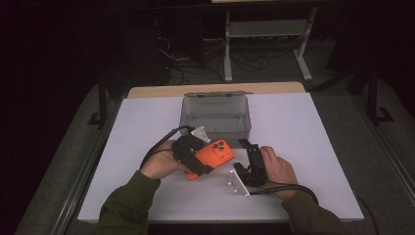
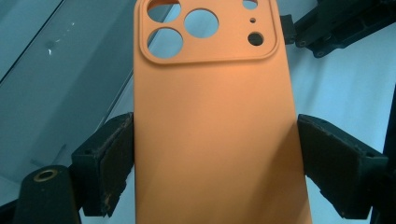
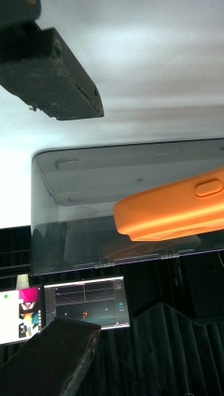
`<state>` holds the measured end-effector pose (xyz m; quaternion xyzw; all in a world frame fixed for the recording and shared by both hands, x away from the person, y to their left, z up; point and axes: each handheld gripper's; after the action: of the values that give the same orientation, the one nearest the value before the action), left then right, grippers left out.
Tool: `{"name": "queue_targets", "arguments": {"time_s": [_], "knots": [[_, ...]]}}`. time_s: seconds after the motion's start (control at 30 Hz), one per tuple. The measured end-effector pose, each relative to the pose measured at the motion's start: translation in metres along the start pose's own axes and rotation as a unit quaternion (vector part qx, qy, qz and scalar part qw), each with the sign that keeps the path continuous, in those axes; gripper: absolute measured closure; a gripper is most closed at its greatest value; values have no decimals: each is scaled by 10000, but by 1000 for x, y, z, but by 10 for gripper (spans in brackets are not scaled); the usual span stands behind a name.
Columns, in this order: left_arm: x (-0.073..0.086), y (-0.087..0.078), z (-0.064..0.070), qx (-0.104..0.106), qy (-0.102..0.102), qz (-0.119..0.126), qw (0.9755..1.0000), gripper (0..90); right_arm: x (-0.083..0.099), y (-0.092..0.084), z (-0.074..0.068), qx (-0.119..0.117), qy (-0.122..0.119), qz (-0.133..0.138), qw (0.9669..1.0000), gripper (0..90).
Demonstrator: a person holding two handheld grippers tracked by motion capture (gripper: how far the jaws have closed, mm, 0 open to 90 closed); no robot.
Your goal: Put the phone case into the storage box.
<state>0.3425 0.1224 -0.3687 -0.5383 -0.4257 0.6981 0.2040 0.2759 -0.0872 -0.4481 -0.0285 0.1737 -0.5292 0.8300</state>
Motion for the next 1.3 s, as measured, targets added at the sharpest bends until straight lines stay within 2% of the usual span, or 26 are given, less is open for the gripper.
{"name": "queue_targets", "arguments": {"time_s": [0.17, 0.57, 0.73, 1.3], "knots": [[0, 0, 0, 2, -3, 0, 10000, 145, 0, 0, -1, 49, -149, -4, 9999, 0], [0, 0, 1, 26, 2, 10, 10000, 145, -8, 0, -2, 83, -186, 70, 9998, 0], [-1, 0, 1, 31, -4, 16, 10000, 146, -15, 1, -3, 108, -180, 129, 9997, 0], [-1, -2, 0, 4, -56, 22, 10000, 146, -40, 11, -8, 167, -493, 390, 9979, 0]]}}
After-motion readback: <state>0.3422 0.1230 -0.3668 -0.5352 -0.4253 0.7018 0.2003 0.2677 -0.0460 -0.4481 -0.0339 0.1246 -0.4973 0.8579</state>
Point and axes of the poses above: each handheld gripper's, and its own axes: y roughly forward along the jaws, x roughly out of its underside, z roughly to its right, and after that the axes turned 4 degrees about z, right-handed
